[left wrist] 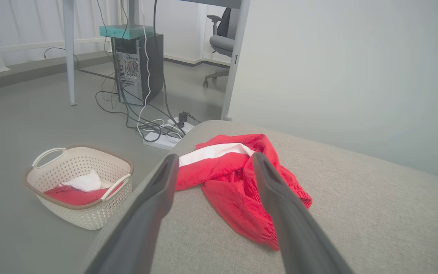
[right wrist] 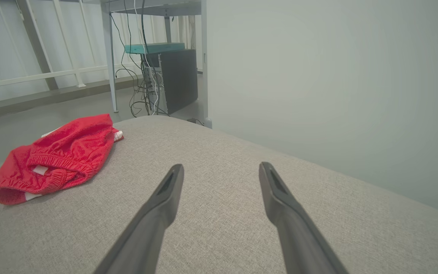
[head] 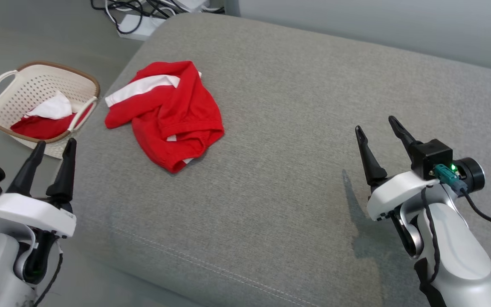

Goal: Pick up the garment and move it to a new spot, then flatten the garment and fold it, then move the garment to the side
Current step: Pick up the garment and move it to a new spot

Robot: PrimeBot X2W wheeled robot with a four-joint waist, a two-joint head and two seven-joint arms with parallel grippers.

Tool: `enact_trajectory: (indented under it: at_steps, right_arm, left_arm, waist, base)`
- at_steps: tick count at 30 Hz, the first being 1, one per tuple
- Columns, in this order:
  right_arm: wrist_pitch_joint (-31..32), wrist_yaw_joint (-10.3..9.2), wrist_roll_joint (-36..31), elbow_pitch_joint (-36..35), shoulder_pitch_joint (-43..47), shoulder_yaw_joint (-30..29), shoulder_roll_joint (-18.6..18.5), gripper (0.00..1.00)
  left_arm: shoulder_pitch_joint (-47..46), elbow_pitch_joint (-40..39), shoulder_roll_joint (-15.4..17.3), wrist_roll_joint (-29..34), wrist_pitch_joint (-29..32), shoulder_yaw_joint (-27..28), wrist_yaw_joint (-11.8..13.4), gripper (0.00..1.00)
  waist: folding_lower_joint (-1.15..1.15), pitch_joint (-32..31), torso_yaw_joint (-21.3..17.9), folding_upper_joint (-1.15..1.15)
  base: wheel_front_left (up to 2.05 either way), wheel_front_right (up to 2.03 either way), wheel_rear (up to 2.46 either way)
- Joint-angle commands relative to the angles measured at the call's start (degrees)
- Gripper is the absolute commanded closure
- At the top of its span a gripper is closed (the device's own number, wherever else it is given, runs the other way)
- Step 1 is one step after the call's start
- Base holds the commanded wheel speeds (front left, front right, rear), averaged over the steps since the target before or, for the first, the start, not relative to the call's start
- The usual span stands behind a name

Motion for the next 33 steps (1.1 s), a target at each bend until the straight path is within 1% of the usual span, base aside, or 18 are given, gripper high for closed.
enact_trajectory:
  at_steps: [1, 7, 8, 16, 20, 23, 24, 28, 30, 32, 33]
  right_arm:
    - [-0.27, 0.08, -0.55, -2.47, -2.05, 1.39, 0.59, 0.0]
    - [1.89, 0.08, -2.09, -9.7, -2.36, 2.87, 0.59, 0.0]
    - [2.82, 0.08, -2.94, -12.94, -1.73, 2.93, 0.59, 0.0]
    - [6.28, 0.08, -5.49, -26.09, 3.28, 2.23, 0.59, 0.0]
    - [7.45, 0.08, -6.22, -31.97, 5.99, 2.18, 0.59, 0.0]
    - [8.08, 0.08, -6.32, -35.75, 7.55, 2.52, 0.59, 0.0]
    - [8.08, 0.08, -6.32, -35.75, 7.55, 2.52, 0.59, 0.0]
    - [8.57, 0.08, -6.25, -39.8, 9.41, 2.97, 0.59, 0.0]
    - [8.5, 0.08, -6.03, -41.23, 10.36, 2.59, 0.59, 0.0]
    - [8.41, 0.08, -5.9, -42.04, 11.35, 1.94, 0.59, 0.0]
    - [8.24, 0.08, -5.79, -42.16, 11.74, 1.63, 0.59, 0.0]
  left_arm:
    - [-3.82, -1.33, 3.83, -1.6, -0.34, 1.02, 0.01, 0.0]
    - [-6.99, -1.54, 9.75, -9.34, -0.34, -3.65, 0.01, 0.0]
    - [-7.79, -1.6, 11.78, -12.01, -0.34, -4.8, 0.01, 0.0]
    - [-10.4, -2.89, 19.48, -21.25, -0.34, -9.91, 0.01, 0.0]
    - [-10.89, -3.6, 22.22, -25.48, -0.34, -11.26, 0.01, 0.0]
    - [-10.58, -2.16, 23.8, -28.76, -0.34, -12.85, 0.01, 0.0]
    - [-10.58, -2.16, 23.8, -28.76, -0.34, -12.85, 0.01, 0.0]
    - [-10.68, 2.86, 25.28, -30.67, -0.34, -14.67, 0.01, 0.0]
    - [-11.26, 3.6, 25.34, -30.13, -0.34, -15.1, 0.01, 0.0]
    - [-11.98, 2.95, 25.11, -28.77, -0.34, -14.81, 0.01, 1.0]
    - [-12.2, 2.35, 24.8, -28.09, -0.34, -14.27, 0.01, 1.0]
  waist:
    - [0.0, 3.49, -3.61, 0.0]
    - [0.0, 8.53, -9.9, 0.0]
    - [0.0, 10.3, -11.92, 0.0]
    - [0.0, 16.35, -18.49, 0.0]
    - [0.0, 18.26, -21.07, 0.0]
    - [0.0, 19.27, -23.05, 0.0]
    - [0.0, 19.27, -23.05, 0.0]
    - [0.0, 20.09, -25.46, 0.0]
    - [0.0, 20.36, -26.12, 0.0]
    - [0.0, 20.29, -26.36, 0.0]
    - [0.0, 20.08, -26.44, 0.0]
  base:
    - [0.0, 0.0, 0.0]
    - [0.0, 0.0, 0.0]
    - [0.0, 0.0, 0.0]
    - [0.0, 0.0, 0.0]
    - [0.0, 0.0, 0.0]
    - [0.0, 0.0, 0.0]
    - [0.0, 0.0, 0.0]
    - [0.0, 0.0, 0.0]
    - [0.0, 0.0, 0.0]
    - [0.0, 0.0, 0.0]
    - [0.0, 0.0, 0.0]
